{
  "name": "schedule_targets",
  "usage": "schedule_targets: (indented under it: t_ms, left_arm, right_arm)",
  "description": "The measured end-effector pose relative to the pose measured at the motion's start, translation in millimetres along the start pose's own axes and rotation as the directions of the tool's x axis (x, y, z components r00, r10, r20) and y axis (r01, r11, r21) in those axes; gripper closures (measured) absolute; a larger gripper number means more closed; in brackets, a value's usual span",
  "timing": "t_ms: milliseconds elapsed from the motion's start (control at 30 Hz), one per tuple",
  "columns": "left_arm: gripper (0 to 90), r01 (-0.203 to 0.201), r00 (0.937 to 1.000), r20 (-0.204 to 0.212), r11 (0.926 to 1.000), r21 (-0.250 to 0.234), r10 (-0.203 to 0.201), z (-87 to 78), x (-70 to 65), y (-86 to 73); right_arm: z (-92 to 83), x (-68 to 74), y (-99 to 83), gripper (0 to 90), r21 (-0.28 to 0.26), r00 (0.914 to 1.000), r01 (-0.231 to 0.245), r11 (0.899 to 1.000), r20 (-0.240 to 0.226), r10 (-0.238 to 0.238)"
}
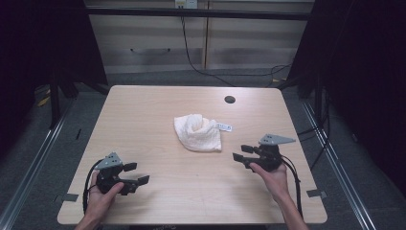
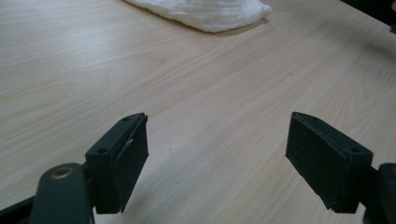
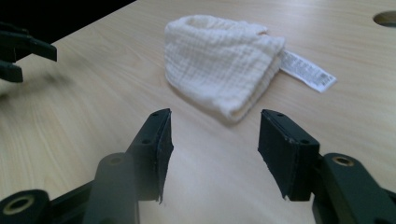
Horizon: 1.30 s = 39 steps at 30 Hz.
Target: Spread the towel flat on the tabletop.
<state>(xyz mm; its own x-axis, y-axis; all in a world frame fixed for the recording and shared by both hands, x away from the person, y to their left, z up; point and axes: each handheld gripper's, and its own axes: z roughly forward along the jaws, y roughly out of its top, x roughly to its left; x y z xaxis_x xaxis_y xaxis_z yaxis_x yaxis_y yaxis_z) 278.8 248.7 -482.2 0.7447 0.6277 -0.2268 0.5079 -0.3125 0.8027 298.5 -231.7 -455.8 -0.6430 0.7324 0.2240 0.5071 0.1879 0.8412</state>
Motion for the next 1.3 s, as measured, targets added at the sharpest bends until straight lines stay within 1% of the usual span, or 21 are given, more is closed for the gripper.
schedule_targets:
  t_ms: [100, 133, 333, 400, 467, 500, 533, 600, 667, 767, 833, 867, 900, 933, 1033, 1067, 1100, 1200, 1233, 1267, 1300]
  left_arm:
    - [20.8, -0.002, 1.0, 0.003, 0.9999, -0.01, 0.002, -1.4, 0.0, 0.9]
    - [20.8, -0.001, 1.0, 0.003, 0.9999, -0.013, 0.002, -2.0, 0.1, 1.0]
    - [20.9, -0.002, 1.0, 0.007, 0.9999, -0.013, 0.002, -2.4, 3.2, 1.2]
    - [20.9, 0.003, 1.0, 0.006, 0.9999, -0.011, -0.003, -1.6, 4.3, 0.8]
    - [20.9, 0.0, 1.0, 0.006, 0.9999, -0.01, 0.0, -1.2, 4.8, 0.8]
    - [20.9, 0.002, 1.0, 0.007, 0.9999, -0.015, -0.002, -1.2, 4.4, 0.8]
    - [20.9, -0.003, 1.0, 0.007, 0.9997, -0.023, 0.004, -2.5, 3.9, 1.0]
    - [21.0, -0.004, 1.0, 0.006, 0.9995, -0.031, 0.004, -3.4, 3.4, 1.0]
    - [21.2, -0.008, 1.0, -0.001, 0.9988, -0.049, 0.008, -5.6, 3.5, 1.5]
    - [21.2, 0.003, 1.0, -0.003, 0.9983, -0.059, -0.004, -6.2, 4.9, 1.5]
    - [21.2, 0.008, 0.9999, -0.005, 0.9982, -0.059, -0.009, -5.8, 6.1, 1.5]
    - [21.2, 0.005, 1.0, -0.004, 0.9984, -0.056, -0.006, -5.6, 6.7, 1.6]
    - [21.3, 0.005, 1.0, -0.006, 0.9983, -0.058, -0.005, -5.4, 6.9, 1.6]
    - [21.3, 0.005, 1.0, -0.006, 0.9983, -0.057, -0.005, -5.6, 6.8, 1.5]
    - [21.3, -0.001, 1.0, -0.008, 0.9979, -0.064, 0.0, -7.4, 6.7, 1.4]
    - [21.4, 0.002, 1.0, -0.008, 0.9978, -0.066, -0.003, -7.8, 6.9, 1.3]
    - [21.4, 0.004, 0.9999, -0.009, 0.9977, -0.067, -0.004, -8.0, 7.2, 1.1]
    - [21.4, 0.003, 1.0, -0.009, 0.9978, -0.067, -0.003, -8.5, 7.9, 0.9]
    - [21.4, 0.0, 1.0, -0.01, 0.9979, -0.065, -0.001, -8.7, 8.1, 1.0]
    - [21.4, -0.003, 0.9999, -0.012, 0.9981, -0.062, 0.003, -8.9, 8.4, 0.9]
    - [21.4, -0.003, 0.9999, -0.013, 0.9981, -0.062, 0.002, -8.8, 8.5, 0.8]
  right_arm:
    - [22.7, -2.8, 13.2, 33.7, 0.017, 1.0, -0.002, 1.0, -0.009, 0.002]
    - [22.7, -2.8, 13.2, 33.7, 0.017, 1.0, -0.002, 1.0, -0.009, 0.002]
    - [64.6, -2.4, 36.6, 31.7, 0.065, 0.9975, 0.035, 0.997, -0.064, -0.03]
    - [68.2, -2.3, 40.0, 31.3, 0.067, 0.9971, 0.038, 0.997, -0.068, -0.033]
    - [80.7, -2.9, 48.8, 27.4, 0.104, 0.9967, 0.063, 0.993, -0.058, -0.057]
    - [80.7, -2.9, 48.8, 27.4, 0.104, 0.9967, 0.063, 0.993, -0.058, -0.057]
    - [89.3, -4.3, 53.9, 26.4, 0.123, 0.9966, 0.069, 0.99, -0.053, -0.063]
    - [93.2, -5.1, 56.5, 24.3, 0.13, 0.9968, 0.069, 0.989, -0.05, -0.063]
    - [104.1, -9.0, 63.7, 22.5, 0.129, 0.9952, 0.054, 0.99, -0.088, -0.042]
    - [109.6, -10.8, 68.2, 21.2, 0.127, 0.9951, 0.06, 0.99, -0.086, -0.05]
    - [119.2, -14.3, 71.6, 21.6, 0.13, 0.9959, 0.044, 0.991, -0.084, -0.033]
    - [119.2, -14.3, 71.6, 21.6, 0.13, 0.9959, 0.044, 0.991, -0.084, -0.033]
    - [123.8, -15.1, 70.3, 22.8, 0.14, 0.9962, 0.049, 0.989, -0.078, -0.038]
    - [132.9, -15.0, 64.2, 26.8, 0.162, 0.9962, 0.072, 0.984, -0.06, -0.063]
    - [141.7, -16.3, 56.9, 30.2, 0.177, 0.9964, 0.062, 0.982, -0.068, -0.051]
    - [148.4, -16.1, 50.4, 38.8, 0.211, 0.997, 0.06, 0.976, -0.061, -0.048]
    - [148.4, -16.1, 50.4, 38.8, 0.211, 0.997, 0.06, 0.976, -0.061, -0.048]
    - [156.1, -16.7, 40.2, 64.0, 0.242, 0.9981, 0.043, 0.969, -0.053, -0.031]
    - [156.1, -16.7, 40.2, 64.0, 0.242, 0.9981, 0.043, 0.969, -0.053, -0.031]
    - [156.3, -15.6, 36.4, 71.0, 0.249, 0.998, 0.053, 0.967, -0.048, -0.042]
    - [155.3, -15.2, 34.9, 75.5, 0.244, 0.9981, 0.045, 0.969, -0.052, -0.033]
